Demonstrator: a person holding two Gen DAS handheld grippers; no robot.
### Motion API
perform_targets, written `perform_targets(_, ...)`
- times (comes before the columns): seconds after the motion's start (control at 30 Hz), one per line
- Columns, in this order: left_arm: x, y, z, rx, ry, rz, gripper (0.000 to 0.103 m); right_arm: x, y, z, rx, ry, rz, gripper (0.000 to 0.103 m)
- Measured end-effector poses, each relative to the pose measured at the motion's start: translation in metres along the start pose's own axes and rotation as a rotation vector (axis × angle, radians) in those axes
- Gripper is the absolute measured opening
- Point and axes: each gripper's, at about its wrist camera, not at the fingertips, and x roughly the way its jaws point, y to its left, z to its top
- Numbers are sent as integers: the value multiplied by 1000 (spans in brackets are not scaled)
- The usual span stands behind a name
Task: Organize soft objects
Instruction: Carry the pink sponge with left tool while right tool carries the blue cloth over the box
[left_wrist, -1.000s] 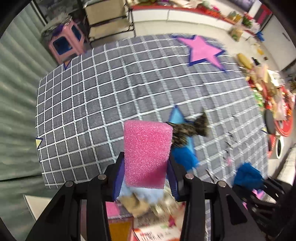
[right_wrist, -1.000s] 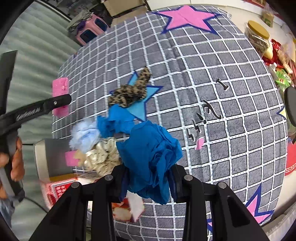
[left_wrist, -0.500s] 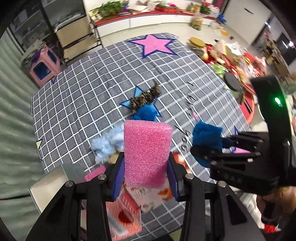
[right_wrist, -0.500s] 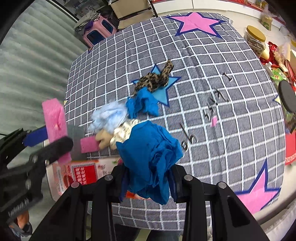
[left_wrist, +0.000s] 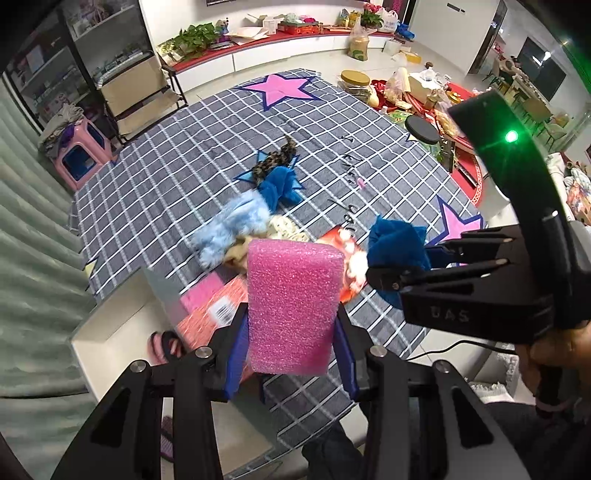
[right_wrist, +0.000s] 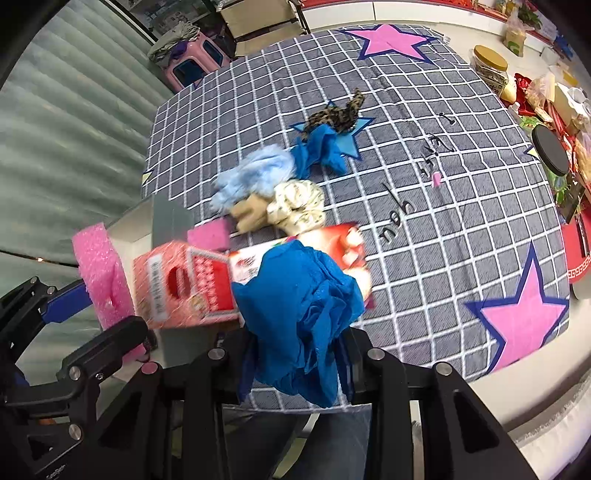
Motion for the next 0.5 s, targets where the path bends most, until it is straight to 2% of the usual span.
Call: perform_targets(0.5, -38, 41, -57, -36, -58, 50, 45, -23, 73, -31, -84, -76, -19, 36)
